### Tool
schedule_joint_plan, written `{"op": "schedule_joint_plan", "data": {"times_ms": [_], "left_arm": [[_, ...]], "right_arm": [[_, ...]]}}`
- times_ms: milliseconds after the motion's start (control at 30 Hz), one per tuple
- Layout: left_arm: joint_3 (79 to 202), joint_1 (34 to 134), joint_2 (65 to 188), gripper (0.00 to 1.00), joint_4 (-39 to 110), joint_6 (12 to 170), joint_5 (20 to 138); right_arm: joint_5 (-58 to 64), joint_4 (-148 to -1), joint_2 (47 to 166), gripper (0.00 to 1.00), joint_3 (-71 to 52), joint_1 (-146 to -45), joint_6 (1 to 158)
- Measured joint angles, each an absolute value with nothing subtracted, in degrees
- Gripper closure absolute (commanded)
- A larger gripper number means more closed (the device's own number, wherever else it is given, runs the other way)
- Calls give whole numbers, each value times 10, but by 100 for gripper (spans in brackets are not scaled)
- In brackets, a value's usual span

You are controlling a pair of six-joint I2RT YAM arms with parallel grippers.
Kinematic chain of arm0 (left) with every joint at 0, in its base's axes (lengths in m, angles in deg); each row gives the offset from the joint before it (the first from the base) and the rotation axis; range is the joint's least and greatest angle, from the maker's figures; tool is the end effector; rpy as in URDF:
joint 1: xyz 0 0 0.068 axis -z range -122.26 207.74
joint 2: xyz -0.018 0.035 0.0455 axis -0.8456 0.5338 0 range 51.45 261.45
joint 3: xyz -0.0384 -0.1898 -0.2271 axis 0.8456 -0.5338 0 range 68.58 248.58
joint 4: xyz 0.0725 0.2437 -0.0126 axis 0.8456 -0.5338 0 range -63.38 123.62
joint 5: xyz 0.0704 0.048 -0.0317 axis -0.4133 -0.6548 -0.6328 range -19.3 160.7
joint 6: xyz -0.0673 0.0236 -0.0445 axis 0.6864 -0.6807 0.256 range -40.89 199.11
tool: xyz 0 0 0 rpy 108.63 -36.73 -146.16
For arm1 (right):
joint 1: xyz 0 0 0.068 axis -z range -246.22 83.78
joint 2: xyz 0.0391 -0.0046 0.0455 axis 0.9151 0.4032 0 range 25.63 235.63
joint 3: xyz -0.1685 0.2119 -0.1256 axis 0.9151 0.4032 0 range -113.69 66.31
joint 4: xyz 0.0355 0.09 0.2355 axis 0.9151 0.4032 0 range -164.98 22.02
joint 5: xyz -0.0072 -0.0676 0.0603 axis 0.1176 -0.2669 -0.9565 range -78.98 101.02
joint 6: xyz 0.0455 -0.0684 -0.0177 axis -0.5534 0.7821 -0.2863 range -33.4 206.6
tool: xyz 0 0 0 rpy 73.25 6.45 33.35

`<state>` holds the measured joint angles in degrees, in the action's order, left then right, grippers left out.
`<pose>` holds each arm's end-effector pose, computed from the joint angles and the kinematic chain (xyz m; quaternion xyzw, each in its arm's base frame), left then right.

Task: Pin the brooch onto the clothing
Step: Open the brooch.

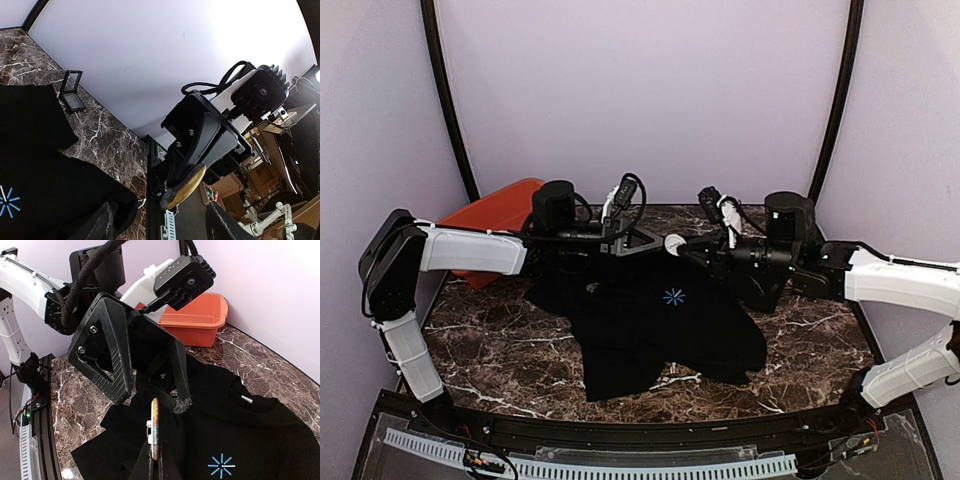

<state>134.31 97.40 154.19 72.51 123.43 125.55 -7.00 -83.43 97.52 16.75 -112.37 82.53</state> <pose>0.2897 -0.3185 0.3054 0.3057 0.6301 -0.6649 0.2598 0.1998 0.2409 0.3202 -0.3693 0.6912 0.3700 0.4990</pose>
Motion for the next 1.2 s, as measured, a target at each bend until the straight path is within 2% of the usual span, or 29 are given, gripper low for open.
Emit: {"op": "schedule_joint_plan", "data": {"times_ms": [333,567,700,1200], "left_arm": [[1365,977,1554,50,726,1259,1255],[1377,987,1561,54,711,1258,1255],[1381,991,1562,60,698,1251,1253],[1386,992,1566,74,680,1238,1250]], "right_arm": [[-44,-821,991,100,147,-1133,840],[-31,-811,993,100,145,-1136,845],[-28,-811,993,100,145,-1136,846],[-24,-810,992,100,145,-1136,846]]}}
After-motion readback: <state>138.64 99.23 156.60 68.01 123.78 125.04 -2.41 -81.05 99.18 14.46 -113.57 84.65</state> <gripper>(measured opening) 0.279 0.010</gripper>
